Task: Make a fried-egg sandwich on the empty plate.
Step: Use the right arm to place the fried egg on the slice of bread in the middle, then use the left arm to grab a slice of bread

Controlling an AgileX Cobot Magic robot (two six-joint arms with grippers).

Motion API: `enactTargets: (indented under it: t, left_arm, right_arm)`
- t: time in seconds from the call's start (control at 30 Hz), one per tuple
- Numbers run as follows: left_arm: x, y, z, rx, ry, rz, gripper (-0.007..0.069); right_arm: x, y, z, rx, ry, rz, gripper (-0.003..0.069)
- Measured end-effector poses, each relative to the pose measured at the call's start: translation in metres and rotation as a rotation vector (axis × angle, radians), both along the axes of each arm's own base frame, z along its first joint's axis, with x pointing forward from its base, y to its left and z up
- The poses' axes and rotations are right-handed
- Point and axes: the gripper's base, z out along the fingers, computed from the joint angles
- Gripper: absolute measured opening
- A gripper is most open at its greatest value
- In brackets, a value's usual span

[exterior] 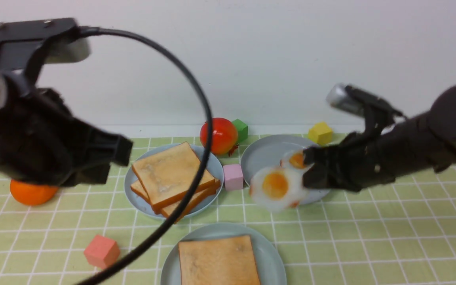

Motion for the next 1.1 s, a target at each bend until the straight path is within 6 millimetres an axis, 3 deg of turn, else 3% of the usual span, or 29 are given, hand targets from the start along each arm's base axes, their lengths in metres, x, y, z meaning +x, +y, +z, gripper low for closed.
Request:
enactTargets:
  t: [0.1, 0.17, 0.2, 0.3, 0.33, 0.47, 0.53, 0.57, 0.6, 0.63, 0.67, 0.7, 0.83, 0.93, 0.97, 1.1]
  left_arm:
    - [-0.011, 0.006, -0.014, -0.004, 0.036, 0.029, 0.0004]
    - [-0.014, 0.008, -0.019, -0.003, 0.051, 0.038, 0.0004]
    - [-0.015, 0.009, -0.029, 0.004, 0.079, 0.050, 0.0005]
    - [-0.016, 0.009, -0.035, 0.009, 0.095, 0.055, 0.0008]
    - [-0.016, 0.009, -0.037, 0.010, 0.100, 0.058, 0.0010]
    - [-0.014, 0.009, -0.038, 0.010, 0.085, 0.060, 0.0018]
    - [-0.013, 0.009, -0.037, 0.010, 0.069, 0.060, 0.0020]
    - [-0.011, 0.009, -0.036, 0.003, 0.039, 0.059, 0.0022]
    - [-0.010, 0.008, -0.035, 0.001, 0.031, 0.058, 0.0022]
    - [-0.008, 0.008, -0.033, -0.010, -0.005, 0.057, 0.0023]
    - [-0.007, 0.007, -0.033, -0.014, -0.013, 0.057, 0.0024]
    - [-0.004, 0.006, -0.032, -0.026, -0.039, 0.055, 0.0026]
    - [0.008, -0.001, -0.034, -0.058, -0.075, 0.066, 0.0027]
    - [0.023, -0.010, -0.050, -0.036, -0.026, 0.068, 0.0020]
    - [0.025, -0.012, -0.053, -0.031, -0.014, 0.069, 0.0018]
    - [0.054, -0.025, -0.081, 0.013, 0.112, 0.091, 0.0006]
  right_arm:
    - [-0.021, 0.028, -0.010, 0.016, 0.005, 0.124, 0.0057]
    - [-0.025, 0.038, -0.014, 0.017, 0.002, 0.156, 0.0057]
    - [-0.030, 0.056, -0.022, 0.021, -0.011, 0.187, 0.0057]
    - [-0.029, 0.069, -0.036, 0.001, -0.016, 0.176, 0.0060]
    - [-0.028, 0.074, -0.049, -0.018, 0.000, 0.166, 0.0074]
    - [-0.026, 0.078, -0.076, -0.055, 0.071, 0.174, 0.0165]
    - [-0.027, 0.078, -0.079, -0.057, 0.083, 0.179, 0.0216]
    - [-0.027, 0.078, -0.078, -0.056, 0.082, 0.182, 0.0296]
    - [-0.027, 0.078, -0.077, -0.056, 0.077, 0.185, 0.0317]
    - [-0.028, 0.077, -0.068, -0.050, 0.042, 0.194, 0.0400]
    - [-0.028, 0.077, -0.066, -0.051, 0.035, 0.199, 0.0419]
    - [-0.029, 0.074, -0.051, -0.040, -0.020, 0.212, 0.0483]
    - [-0.035, 0.055, -0.002, 0.002, -0.127, 0.249, 0.0595]
    - [-0.040, 0.025, 0.036, -0.003, -0.141, 0.270, 0.0605]
    - [-0.040, 0.020, 0.040, -0.012, -0.147, 0.261, 0.0604]
    - [-0.047, -0.034, 0.067, -0.202, -0.120, 0.143, 0.0537]
